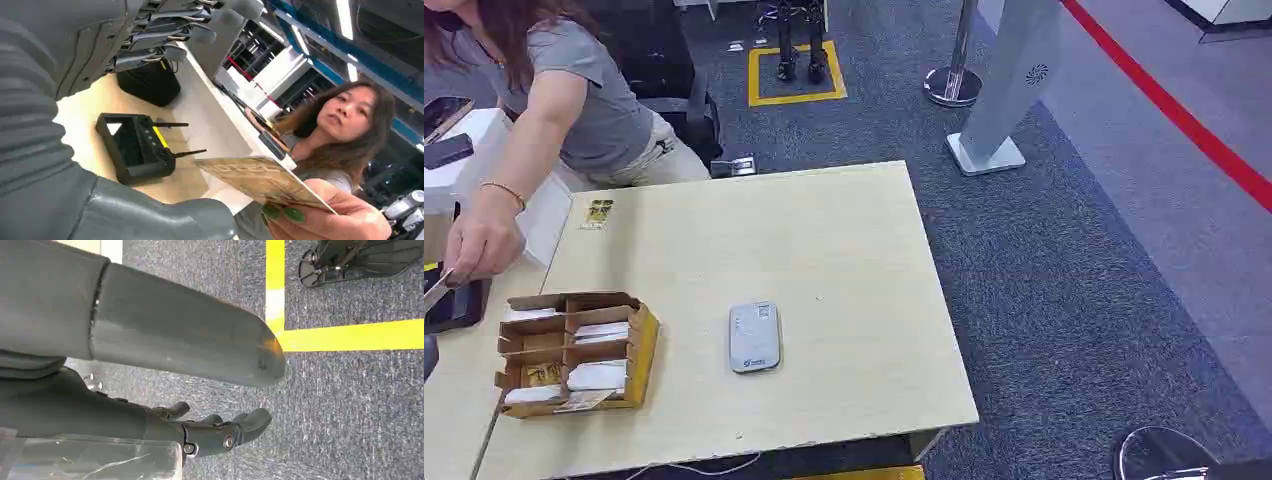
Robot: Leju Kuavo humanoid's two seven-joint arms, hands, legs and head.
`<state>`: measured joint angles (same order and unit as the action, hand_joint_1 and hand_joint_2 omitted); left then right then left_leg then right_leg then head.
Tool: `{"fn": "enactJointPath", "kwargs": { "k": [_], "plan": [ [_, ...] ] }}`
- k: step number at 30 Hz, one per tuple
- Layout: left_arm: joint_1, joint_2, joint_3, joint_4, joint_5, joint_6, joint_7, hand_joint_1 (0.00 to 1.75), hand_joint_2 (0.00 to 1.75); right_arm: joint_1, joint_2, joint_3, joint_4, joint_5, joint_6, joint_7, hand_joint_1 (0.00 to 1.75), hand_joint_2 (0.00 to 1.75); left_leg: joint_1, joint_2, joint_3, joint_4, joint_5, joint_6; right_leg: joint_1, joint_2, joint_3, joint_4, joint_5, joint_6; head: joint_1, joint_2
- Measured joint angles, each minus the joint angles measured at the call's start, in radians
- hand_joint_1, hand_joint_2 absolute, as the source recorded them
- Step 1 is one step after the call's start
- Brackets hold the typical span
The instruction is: Pass the card to the sensor for recognition and then transmit it.
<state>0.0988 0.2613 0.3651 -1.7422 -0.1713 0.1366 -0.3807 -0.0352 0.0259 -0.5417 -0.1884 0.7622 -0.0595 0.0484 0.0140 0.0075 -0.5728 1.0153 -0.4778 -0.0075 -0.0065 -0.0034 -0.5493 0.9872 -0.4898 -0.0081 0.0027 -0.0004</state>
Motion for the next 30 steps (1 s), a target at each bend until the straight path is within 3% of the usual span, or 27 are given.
{"fn": "enactJointPath", "kwargs": {
  "k": [7,8,9,10,30],
  "plan": [
    [-0.028,0.012,-0.03,0.034,-0.035,0.0,0.013,0.03,1.75,-0.002,0.0,0.0,0.0,0.012,0.0,-0.003,0.0,1.75,0.0,0.0,0.0,0.0,0.0,0.0,0.0,0.0,0.0,0.0,0.0,0.0,0.0,0.0],
    [-0.032,0.013,-0.037,0.039,-0.039,0.0,0.013,0.49,1.75,-0.002,0.0,0.0,0.0,0.013,0.0,-0.003,0.0,1.75,0.0,0.0,0.0,0.0,0.0,0.0,0.0,0.0,0.0,0.0,0.0,0.0,0.0,0.0],
    [-0.034,0.015,-0.044,0.045,-0.043,0.0,0.014,1.48,1.75,-0.002,0.0,0.0,0.0,0.013,0.0,-0.003,0.0,1.75,0.0,0.0,0.0,0.0,0.0,0.0,0.0,0.0,0.0,0.0,0.0,0.0,0.0,0.0],
    [-0.034,0.016,-0.048,0.048,-0.044,0.0,0.018,1.75,1.75,-0.003,0.0,0.0,0.0,0.014,0.0,-0.003,0.0,1.75,0.0,0.0,0.0,0.0,0.0,0.0,0.0,0.0,0.0,0.0,0.0,0.0,0.0,0.0],
    [-0.046,0.016,-0.098,0.092,-0.062,0.006,0.022,1.75,1.75,-0.006,0.0,0.0,0.0,0.034,0.0,-0.003,0.0,1.75,0.0,0.0,0.0,0.0,0.0,0.0,0.0,0.0,0.0,0.0,0.0,0.0,0.0,0.0]
  ]
}}
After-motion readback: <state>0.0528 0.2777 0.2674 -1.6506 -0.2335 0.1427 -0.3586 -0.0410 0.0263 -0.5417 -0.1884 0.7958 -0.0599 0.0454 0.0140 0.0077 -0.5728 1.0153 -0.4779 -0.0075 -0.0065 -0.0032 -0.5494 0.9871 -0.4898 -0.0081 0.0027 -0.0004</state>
